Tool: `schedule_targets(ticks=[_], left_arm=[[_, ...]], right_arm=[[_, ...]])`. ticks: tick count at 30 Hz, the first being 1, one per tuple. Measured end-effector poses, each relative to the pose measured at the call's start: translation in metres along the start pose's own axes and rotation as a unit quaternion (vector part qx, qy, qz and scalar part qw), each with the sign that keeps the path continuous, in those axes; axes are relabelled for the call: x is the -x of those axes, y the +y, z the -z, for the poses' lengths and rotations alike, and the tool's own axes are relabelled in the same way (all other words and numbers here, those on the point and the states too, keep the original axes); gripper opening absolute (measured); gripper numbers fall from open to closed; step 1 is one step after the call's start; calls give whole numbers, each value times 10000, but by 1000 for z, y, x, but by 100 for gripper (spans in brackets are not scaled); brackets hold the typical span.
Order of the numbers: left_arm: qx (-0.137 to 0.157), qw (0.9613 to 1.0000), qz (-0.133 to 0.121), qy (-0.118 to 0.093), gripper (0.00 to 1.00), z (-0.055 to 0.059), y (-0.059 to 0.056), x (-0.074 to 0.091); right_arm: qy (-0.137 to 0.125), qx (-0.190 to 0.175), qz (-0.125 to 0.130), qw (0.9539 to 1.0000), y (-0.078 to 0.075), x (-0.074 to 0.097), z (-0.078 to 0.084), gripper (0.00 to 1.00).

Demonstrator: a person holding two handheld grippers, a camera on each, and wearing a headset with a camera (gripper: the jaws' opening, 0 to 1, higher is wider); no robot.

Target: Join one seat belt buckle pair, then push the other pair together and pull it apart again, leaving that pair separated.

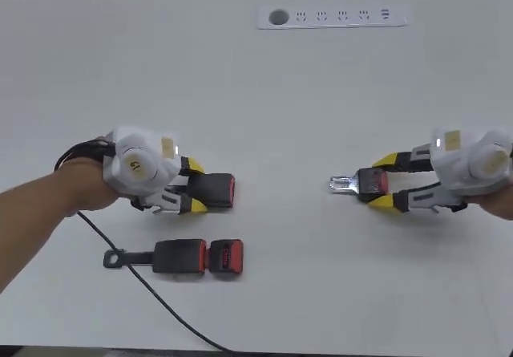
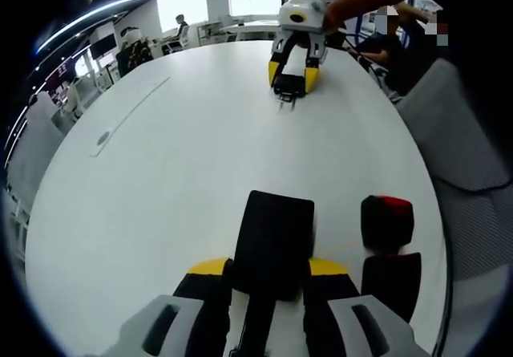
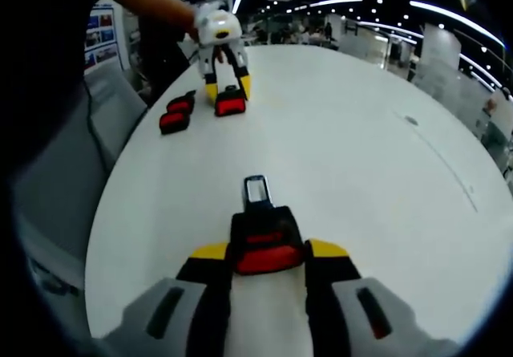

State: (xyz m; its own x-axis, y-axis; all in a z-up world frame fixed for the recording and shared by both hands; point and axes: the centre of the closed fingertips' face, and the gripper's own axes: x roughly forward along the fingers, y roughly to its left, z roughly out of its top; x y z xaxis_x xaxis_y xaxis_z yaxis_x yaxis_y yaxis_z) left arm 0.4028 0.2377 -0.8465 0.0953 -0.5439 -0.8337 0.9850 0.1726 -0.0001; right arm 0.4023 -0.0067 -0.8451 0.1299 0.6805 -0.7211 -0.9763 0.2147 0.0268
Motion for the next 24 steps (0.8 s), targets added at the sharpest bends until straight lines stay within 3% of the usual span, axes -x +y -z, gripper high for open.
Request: schedule_targets(ticks=[11,17,24], left_arm=[[48,10000,-45,36,36,0,-1,-1],[186,9998,-50,60,36,0,-1,-1],[138,9998,-41,119,36,0,-2,-1]], right_arm=[[-84,-48,58,9999,0,-10,-9,35],[-183,-99,79,9998,5,-26,-23,35],[-296,-131,25,9995,11,-50,-48,35]])
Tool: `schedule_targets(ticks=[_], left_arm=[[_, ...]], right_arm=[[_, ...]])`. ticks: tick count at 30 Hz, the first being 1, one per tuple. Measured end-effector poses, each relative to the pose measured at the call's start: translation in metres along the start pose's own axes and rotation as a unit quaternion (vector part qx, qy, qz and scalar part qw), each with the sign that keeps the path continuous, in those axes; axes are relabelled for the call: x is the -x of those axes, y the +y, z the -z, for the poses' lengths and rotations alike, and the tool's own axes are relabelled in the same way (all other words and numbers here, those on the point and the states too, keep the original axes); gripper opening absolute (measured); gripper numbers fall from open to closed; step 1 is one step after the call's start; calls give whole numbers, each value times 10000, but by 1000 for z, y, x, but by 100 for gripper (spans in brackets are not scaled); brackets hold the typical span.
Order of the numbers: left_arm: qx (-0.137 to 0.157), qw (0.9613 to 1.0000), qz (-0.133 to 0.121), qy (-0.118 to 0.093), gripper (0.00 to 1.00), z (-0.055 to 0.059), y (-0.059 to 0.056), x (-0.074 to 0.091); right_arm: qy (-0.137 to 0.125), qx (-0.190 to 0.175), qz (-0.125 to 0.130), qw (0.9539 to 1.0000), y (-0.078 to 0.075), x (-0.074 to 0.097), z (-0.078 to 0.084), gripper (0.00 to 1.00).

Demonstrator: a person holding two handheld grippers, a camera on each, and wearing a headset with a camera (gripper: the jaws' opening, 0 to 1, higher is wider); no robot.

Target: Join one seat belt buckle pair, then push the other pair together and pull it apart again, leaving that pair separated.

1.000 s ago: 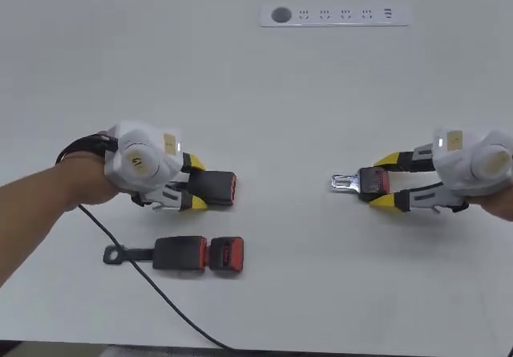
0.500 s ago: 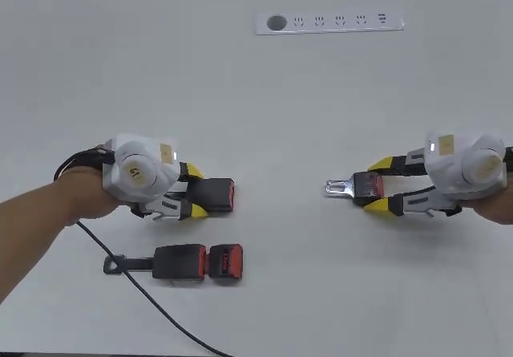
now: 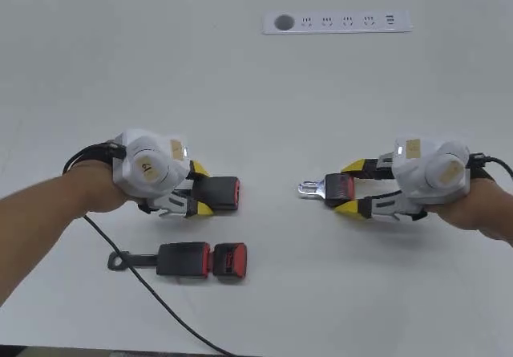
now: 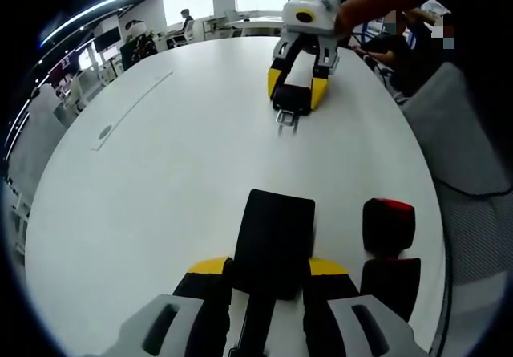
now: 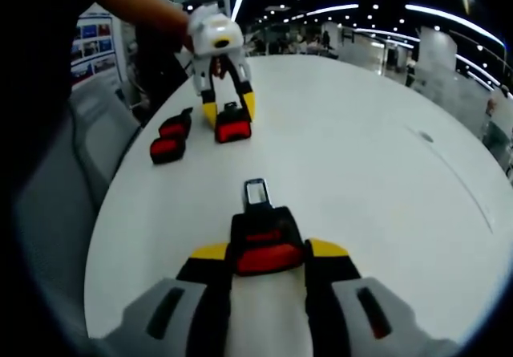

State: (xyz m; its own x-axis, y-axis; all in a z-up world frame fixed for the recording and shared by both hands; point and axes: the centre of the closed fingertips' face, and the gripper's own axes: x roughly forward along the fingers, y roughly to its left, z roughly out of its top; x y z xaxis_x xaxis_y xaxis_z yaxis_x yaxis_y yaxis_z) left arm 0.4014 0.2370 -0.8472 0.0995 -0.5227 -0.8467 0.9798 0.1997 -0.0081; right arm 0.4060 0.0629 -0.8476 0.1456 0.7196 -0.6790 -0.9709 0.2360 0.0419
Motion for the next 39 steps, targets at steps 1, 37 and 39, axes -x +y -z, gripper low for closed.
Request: schedule_targets(ticks=[1,37,39], left_arm=[[-12,10000,1,3,36,0,0,0],[-216,9997,69,132,36,2,2,-2],[-277,9994,91,195,36,0,1,-2]], right_arm=[[-21,1,-26,10000,3,-5,-4,35],[-402,107,-159,9990,30,-78,-64,35],[-357,105,-149,9992,30,-77,-64,35]])
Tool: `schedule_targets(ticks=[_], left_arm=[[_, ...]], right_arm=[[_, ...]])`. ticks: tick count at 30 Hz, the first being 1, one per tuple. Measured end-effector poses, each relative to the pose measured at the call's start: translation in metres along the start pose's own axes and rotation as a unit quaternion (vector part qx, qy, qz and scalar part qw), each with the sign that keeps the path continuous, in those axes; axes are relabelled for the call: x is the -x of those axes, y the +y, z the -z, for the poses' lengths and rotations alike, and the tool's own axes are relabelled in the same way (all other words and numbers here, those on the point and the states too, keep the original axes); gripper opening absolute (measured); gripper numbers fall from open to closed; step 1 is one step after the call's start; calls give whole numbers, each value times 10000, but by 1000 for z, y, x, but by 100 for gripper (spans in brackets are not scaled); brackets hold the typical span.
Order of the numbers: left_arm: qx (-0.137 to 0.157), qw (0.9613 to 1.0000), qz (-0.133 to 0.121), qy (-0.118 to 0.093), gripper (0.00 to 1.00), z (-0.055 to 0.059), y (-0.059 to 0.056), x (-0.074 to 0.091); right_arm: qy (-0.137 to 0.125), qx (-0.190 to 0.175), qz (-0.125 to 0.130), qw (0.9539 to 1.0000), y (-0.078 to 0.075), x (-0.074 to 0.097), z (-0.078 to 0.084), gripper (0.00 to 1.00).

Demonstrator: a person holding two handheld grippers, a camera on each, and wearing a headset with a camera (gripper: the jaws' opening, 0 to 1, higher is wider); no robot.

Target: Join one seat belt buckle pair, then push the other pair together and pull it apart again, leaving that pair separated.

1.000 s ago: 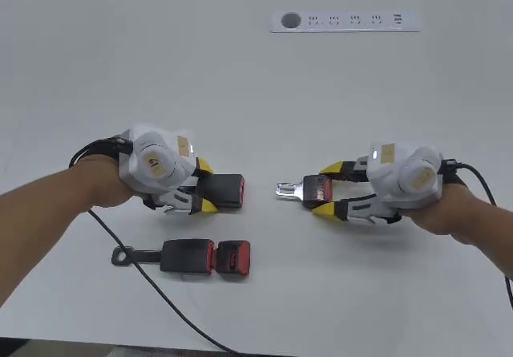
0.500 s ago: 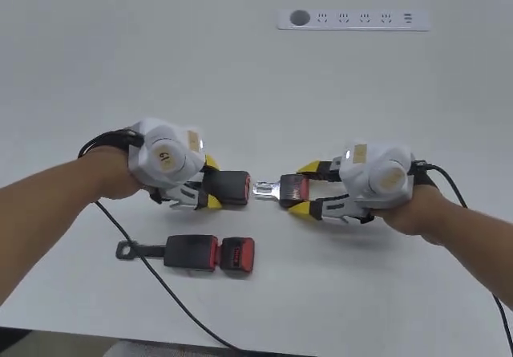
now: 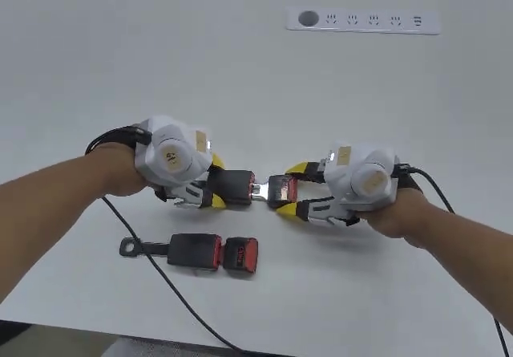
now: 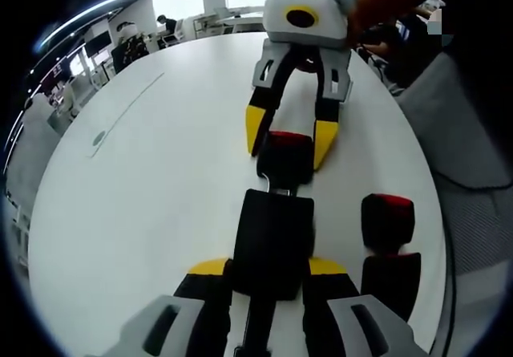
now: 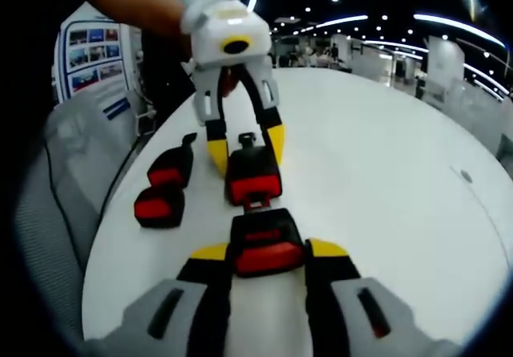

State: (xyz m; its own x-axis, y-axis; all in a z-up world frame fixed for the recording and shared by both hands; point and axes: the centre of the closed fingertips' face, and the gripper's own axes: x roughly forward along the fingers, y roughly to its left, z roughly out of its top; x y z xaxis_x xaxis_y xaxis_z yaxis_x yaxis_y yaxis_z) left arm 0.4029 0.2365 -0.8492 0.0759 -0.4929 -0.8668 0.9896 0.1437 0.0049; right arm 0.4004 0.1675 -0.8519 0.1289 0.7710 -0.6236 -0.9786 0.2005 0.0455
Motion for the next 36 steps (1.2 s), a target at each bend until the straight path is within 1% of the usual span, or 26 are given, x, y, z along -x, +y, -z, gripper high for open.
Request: schedule_targets(ticks=[4,9,16,19,21,22,24,30,36], left_arm=[[-107,9999,49,59,35,0,0,0],[-158,9998,80,104,35,1,2,-1],[-343,9992,154,165,34,0,2,-3],[-407,9989,187,159,34,0,2,-4],[-451,9986,209,163,34,-1,2,-4],[-490,9984,225,173,34,-1,1,-4],[-513,9982,237,203,34,-1,1,-5],[-548,9981,250,163,35,-1,1,-4],[-643,9971,290,270,35,-1,0,-4]], right_arm=[[50,-91,-12,9999,0,-4,-4,35],[143,-60,-59,9999,0,-7,-6,35],[269,-29,-122,9996,-1,-6,-5,35],[312,-2,-155,9994,-1,-6,-6,35],[333,19,-170,9993,0,-8,-7,35],[311,-37,-182,9993,0,-10,-8,35],[337,20,-140,9993,1,-15,-12,35],[385,-34,-64,9992,0,-14,-12,35],[524,-43,19,9986,0,-15,-12,35]])
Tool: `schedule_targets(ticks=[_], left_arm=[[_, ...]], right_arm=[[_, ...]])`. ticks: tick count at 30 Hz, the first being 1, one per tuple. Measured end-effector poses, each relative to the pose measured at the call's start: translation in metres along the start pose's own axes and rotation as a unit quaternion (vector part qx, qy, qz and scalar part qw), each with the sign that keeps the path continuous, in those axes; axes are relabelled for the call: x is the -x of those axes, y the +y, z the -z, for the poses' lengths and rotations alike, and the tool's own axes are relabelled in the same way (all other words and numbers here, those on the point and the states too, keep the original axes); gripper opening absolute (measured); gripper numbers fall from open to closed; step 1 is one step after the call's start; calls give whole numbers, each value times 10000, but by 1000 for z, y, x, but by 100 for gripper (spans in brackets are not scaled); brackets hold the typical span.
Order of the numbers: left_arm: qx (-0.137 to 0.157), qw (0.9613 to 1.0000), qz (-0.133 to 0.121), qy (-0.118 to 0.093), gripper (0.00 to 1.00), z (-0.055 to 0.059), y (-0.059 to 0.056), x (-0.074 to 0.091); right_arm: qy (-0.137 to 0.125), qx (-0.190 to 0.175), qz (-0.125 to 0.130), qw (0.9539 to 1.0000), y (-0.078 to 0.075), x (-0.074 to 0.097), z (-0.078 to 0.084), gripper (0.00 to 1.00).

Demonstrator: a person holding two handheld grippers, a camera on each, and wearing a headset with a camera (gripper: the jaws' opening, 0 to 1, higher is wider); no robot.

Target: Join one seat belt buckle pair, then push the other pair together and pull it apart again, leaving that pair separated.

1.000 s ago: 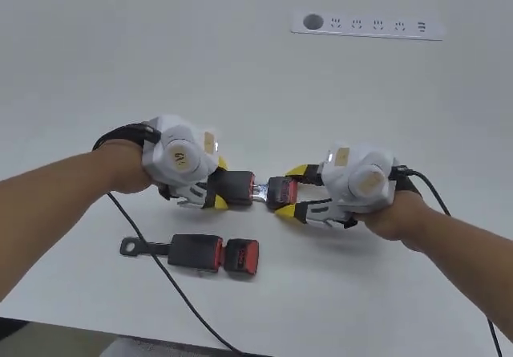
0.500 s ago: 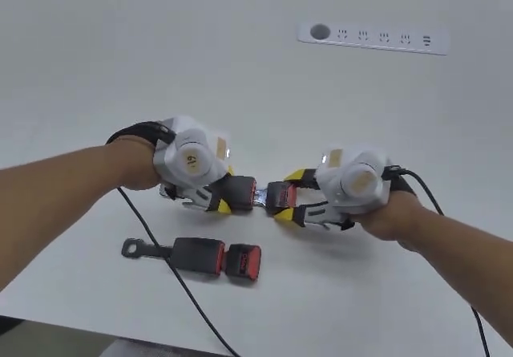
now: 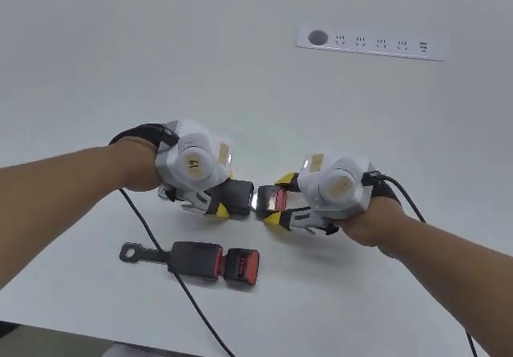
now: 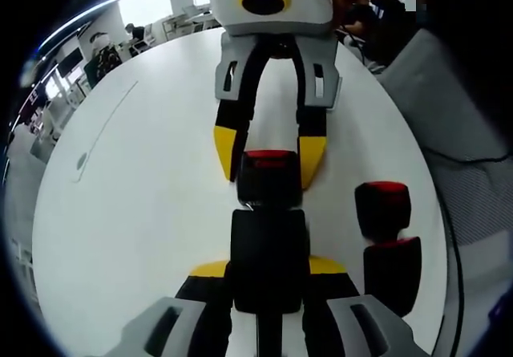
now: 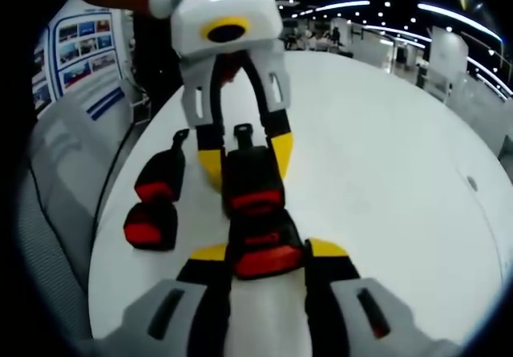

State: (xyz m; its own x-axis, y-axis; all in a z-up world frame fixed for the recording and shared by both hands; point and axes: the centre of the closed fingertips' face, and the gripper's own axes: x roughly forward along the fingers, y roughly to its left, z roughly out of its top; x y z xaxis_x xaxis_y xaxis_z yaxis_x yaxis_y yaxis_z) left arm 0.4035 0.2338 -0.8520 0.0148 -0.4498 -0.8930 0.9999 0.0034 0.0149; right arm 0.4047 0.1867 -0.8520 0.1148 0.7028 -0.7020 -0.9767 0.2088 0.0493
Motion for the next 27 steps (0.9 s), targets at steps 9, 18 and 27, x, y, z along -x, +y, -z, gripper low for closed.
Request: schedule_targets(ticks=[9,18,27], left_arm=[[-23,10000,23,14,35,1,1,0],[-36,10000,37,3,35,2,1,-1],[-51,10000,50,-15,35,1,0,-1]], right_arm=[[108,26,83,9999,-1,-1,1,35],[173,50,85,9998,-1,-2,0,35],[206,52,95,9997,-1,-2,0,35]])
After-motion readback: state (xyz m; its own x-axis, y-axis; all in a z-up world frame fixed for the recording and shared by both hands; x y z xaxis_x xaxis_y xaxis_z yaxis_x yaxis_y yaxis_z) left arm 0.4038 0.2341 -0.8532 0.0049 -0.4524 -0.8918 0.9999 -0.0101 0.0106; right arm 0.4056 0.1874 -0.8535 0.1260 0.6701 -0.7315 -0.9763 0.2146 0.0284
